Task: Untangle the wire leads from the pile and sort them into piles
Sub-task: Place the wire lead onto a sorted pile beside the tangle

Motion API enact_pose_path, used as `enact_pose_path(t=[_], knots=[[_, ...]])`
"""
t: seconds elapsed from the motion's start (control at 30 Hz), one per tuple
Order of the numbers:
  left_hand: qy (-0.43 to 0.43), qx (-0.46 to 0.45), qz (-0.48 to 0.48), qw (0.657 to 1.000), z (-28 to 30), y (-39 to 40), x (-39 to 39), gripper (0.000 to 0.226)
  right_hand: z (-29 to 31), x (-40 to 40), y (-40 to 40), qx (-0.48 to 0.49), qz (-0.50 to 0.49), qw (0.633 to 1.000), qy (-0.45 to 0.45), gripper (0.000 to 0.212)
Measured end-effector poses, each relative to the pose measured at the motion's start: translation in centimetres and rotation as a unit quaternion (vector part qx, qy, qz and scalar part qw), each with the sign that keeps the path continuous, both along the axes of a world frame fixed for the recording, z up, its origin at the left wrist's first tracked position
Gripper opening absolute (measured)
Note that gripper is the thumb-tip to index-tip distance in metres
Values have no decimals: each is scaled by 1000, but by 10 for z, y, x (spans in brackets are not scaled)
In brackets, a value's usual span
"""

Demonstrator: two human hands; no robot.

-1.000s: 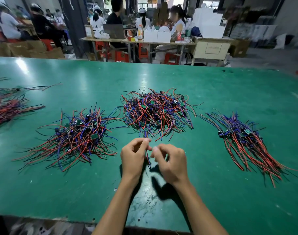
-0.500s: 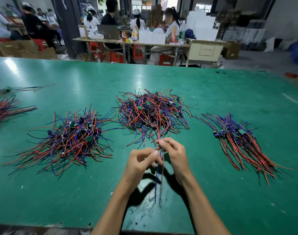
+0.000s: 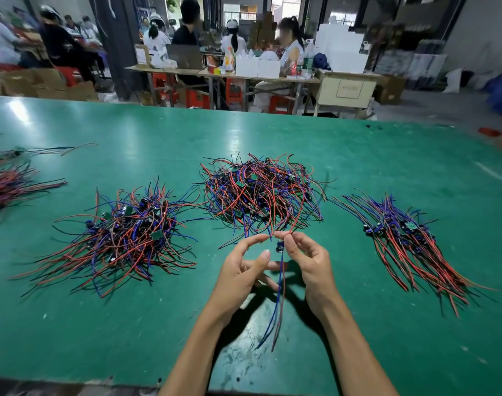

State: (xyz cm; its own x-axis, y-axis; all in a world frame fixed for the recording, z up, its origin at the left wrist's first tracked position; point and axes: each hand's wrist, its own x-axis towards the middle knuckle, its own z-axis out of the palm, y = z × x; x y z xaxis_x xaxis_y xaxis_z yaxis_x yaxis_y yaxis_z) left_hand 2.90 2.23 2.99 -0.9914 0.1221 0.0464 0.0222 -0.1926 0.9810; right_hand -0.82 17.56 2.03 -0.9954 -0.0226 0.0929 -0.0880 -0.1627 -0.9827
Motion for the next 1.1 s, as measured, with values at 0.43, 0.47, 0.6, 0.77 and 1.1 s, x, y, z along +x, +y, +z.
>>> enact_pose_path(t=[0.43,0.47,0.6,0.77,1.1], knots=[[11,7,60,998,-3,-2,-3,37,-4,-1,-14,-29,46,998,-20,19],[9,4,58,998,-3,-1,-3,36,-4,-1,-14,-24,34,999,-19,20],[0,19,46,999,-1,-2,-3,31,-7,-2,-18,-13,-5,1000,-22,19],[-20,22,85,996,-1,1,-5,18,-10,-1,-23,106,-45,992,50,12],[-21,2,113,993,0,2,-5,30,-4,4,-25,127,13,989,72,24]])
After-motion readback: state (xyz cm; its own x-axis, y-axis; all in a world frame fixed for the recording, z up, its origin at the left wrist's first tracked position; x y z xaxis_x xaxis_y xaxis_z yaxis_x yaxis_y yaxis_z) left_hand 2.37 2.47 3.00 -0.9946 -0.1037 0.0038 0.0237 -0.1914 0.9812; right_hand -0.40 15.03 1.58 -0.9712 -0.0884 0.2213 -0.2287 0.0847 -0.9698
